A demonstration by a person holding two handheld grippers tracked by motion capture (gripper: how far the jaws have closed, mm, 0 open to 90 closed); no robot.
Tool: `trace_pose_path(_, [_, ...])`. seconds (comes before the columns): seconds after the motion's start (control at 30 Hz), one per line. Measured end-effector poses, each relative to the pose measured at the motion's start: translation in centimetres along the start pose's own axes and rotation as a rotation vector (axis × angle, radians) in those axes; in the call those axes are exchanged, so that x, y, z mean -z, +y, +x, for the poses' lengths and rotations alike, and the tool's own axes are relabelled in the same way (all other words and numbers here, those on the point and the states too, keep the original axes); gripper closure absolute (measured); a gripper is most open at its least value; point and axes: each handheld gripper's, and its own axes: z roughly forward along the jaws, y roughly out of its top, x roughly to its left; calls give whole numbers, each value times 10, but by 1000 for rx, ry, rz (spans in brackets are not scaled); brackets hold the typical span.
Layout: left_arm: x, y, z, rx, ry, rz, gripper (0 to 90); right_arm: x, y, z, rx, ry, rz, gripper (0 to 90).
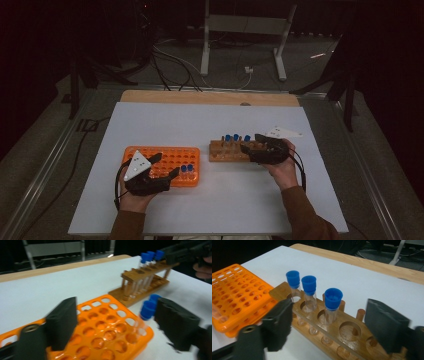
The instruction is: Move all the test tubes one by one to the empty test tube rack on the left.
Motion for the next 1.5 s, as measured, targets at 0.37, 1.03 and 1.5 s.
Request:
trace_pose_path(0.37, [0, 0, 6, 38, 45, 9, 12, -15, -3, 1, 34, -31, 9, 615])
trace_pose_path(1.03, [-2, 1, 5, 49, 58, 7, 12, -14, -3, 5, 60, -25, -1, 765])
trace_pose_path(1.5, [-8, 14, -4, 25, 45, 10, 17, -2, 13, 8, 95, -38, -16, 766])
